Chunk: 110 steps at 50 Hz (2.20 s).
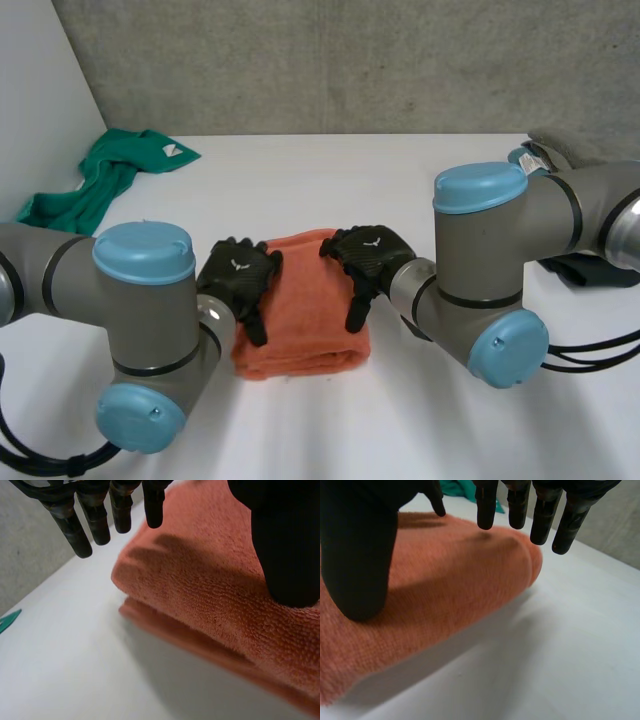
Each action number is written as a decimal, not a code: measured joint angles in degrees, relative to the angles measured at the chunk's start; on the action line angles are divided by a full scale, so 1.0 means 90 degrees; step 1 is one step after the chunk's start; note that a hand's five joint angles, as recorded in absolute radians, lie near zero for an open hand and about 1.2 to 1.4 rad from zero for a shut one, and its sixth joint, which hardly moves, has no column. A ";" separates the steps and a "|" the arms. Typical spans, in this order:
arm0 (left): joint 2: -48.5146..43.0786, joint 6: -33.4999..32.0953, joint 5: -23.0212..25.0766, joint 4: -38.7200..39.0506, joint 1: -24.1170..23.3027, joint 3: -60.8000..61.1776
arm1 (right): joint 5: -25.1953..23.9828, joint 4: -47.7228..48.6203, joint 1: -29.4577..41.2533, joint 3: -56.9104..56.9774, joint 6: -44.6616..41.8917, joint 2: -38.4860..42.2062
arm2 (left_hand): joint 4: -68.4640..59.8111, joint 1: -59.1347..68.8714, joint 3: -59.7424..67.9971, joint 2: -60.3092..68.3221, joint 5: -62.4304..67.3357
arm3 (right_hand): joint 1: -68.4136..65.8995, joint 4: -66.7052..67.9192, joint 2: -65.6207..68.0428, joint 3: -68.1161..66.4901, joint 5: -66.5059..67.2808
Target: Fold the laundry.
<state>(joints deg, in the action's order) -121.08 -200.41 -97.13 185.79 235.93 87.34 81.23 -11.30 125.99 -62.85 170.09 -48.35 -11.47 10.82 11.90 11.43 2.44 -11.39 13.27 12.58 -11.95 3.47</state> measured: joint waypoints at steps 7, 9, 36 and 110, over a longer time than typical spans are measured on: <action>0.0035 -0.0375 -0.0076 -0.0236 0.0074 0.0175 | -0.0155 -0.0385 0.0111 0.0398 -0.0456 0.0369 | 0.0000 0.0000 0.0000 0.0000 0.0001 | 0.0001 0.0000 0.0000 0.0000 0.0000; 0.0050 -0.0413 -0.0075 -0.0263 0.0083 0.0203 | -0.0143 -0.0460 0.0181 0.0484 -0.0611 0.0477 | 0.0000 0.0000 0.0000 0.0000 0.0001 | 0.0001 0.0000 0.0000 0.0000 0.0000; 0.1499 0.0234 -0.0022 -0.0236 0.0208 0.0353 | 0.0080 -0.0192 0.0238 -0.0405 -0.0518 -0.0859 | 0.0000 0.0000 0.0000 0.0000 0.0000 | 0.0165 0.0000 -0.0001 0.0055 -0.0001; 0.2189 0.1662 0.0368 0.0138 0.1135 0.1690 | 0.1285 0.2255 0.1125 -0.1553 -0.1702 -0.0253 | 0.0000 0.0000 0.0000 0.0000 0.0000 | -0.3507 0.6093 0.5696 -0.5443 0.5308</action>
<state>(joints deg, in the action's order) -101.38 -185.45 -93.82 187.03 246.15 102.55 92.79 8.99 136.12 -76.82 154.77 -50.63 -11.47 10.82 11.90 11.43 2.44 -42.95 68.10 63.84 -60.94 51.24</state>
